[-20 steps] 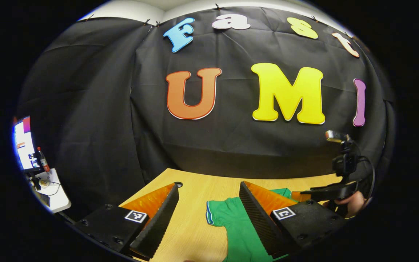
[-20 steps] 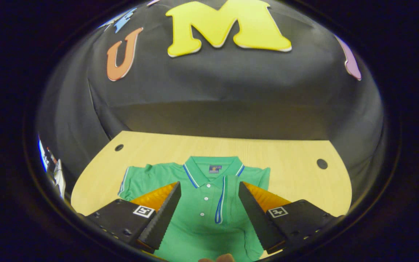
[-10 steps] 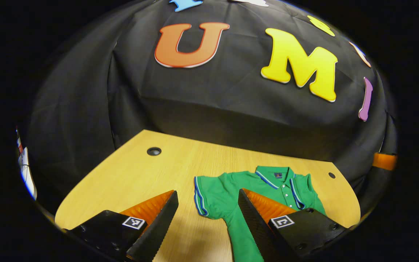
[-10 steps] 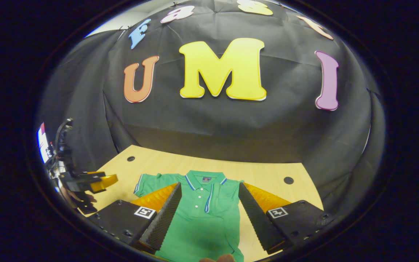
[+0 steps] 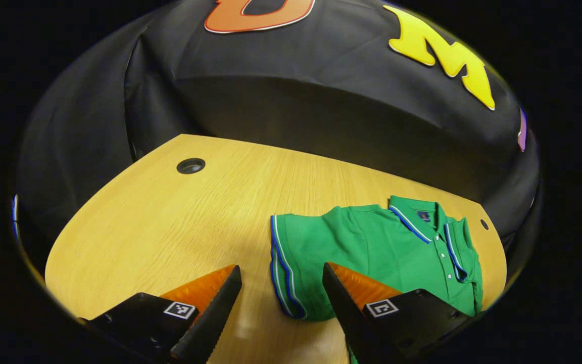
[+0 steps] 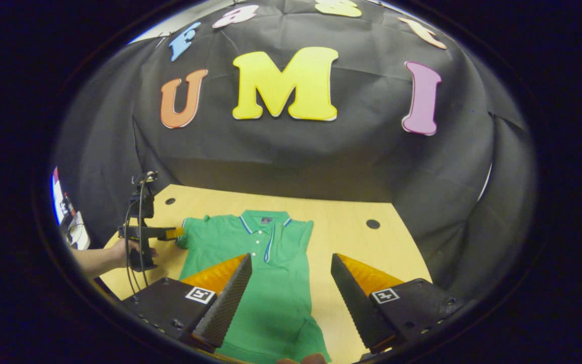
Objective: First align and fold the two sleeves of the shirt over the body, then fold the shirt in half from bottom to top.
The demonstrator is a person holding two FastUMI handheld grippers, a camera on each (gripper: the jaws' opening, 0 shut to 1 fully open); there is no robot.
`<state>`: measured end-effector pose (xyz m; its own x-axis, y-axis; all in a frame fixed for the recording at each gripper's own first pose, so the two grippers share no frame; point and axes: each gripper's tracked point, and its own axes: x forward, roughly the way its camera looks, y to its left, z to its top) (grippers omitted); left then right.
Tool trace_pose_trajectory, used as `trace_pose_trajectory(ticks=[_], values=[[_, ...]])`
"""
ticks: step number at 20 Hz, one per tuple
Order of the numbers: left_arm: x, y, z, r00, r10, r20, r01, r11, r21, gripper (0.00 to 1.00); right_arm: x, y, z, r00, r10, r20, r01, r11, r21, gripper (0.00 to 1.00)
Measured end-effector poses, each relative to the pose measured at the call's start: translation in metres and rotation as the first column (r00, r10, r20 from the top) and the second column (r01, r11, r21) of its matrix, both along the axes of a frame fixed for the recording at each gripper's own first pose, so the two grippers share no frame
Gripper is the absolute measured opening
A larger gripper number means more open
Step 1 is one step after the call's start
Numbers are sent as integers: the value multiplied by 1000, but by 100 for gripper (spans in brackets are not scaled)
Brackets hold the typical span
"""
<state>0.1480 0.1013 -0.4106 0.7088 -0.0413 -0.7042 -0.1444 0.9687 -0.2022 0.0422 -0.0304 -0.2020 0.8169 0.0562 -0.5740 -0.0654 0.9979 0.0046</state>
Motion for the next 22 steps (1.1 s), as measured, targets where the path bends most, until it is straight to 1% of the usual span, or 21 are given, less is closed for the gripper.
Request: trace_pose_trajectory(ticks=[2,3,4,5,6,7,8,9,10,11,12,14,16,17,21,22], values=[[-3,5,-11,999,11,-35,-10,1000,11,100,-4,-1,-8,999,-20,-26,21,1000,22,96],[-1,6,-12,1000,3,-30,-2,1000,24,100,-3,-1,-10,999,-25,-28,26,999,26,96],[0,6,-12,1000,4,-31,-3,999,33,96,-1,-2,-9,999,-27,-24,28,999,24,96],[-3,6,-16,998,8,-57,-5,998,60,94,1,-1,-10,999,-29,-19,29,999,23,96],[-4,9,-18,998,-9,-63,16,993,114,89,-1,0,-10,1000,-28,-13,29,999,25,96],[-4,5,-19,997,-33,-63,43,987,154,86,-2,1,-13,1000,-28,-13,28,999,26,96],[-2,-1,-20,997,-52,-57,61,984,169,79,-3,3,-16,1000,-24,-18,24,999,24,96],[0,-7,-19,997,-62,-50,71,981,181,94,-4,6,-18,1000,-17,-22,18,1000,18,94],[1,-9,-18,997,-67,-47,75,979,190,46,-5,7,-19,1000,-11,-23,12,1000,10,96],[4,-10,-17,996,-73,-41,79,980,185,39,-4,7,-17,1000,-8,-18,8,1000,8,96],[5,-14,-15,996,-80,-35,85,980,178,26,-1,6,-14,1000,-12,-8,12,1000,10,94],[7,-16,-14,996,-91,-25,94,982,164,10,1,0,-11,1000,-28,9,28,1000,11,97],[11,-25,-8,995,-95,1,94,988,123,6,2,-6,-10,999,-42,10,42,999,13,97],[15,-27,-1,995,-98,21,94,988,124,6,3,-8,-11,999,-49,10,49,999,16,97],[26,-41,40,989,-103,105,96,993,73,5,4,-10,-10,998,-54,19,53,998,26,96],[28,-45,48,988,-106,113,99,993,62,5,4,-11,-8,998,-54,22,53,998,30,99]])
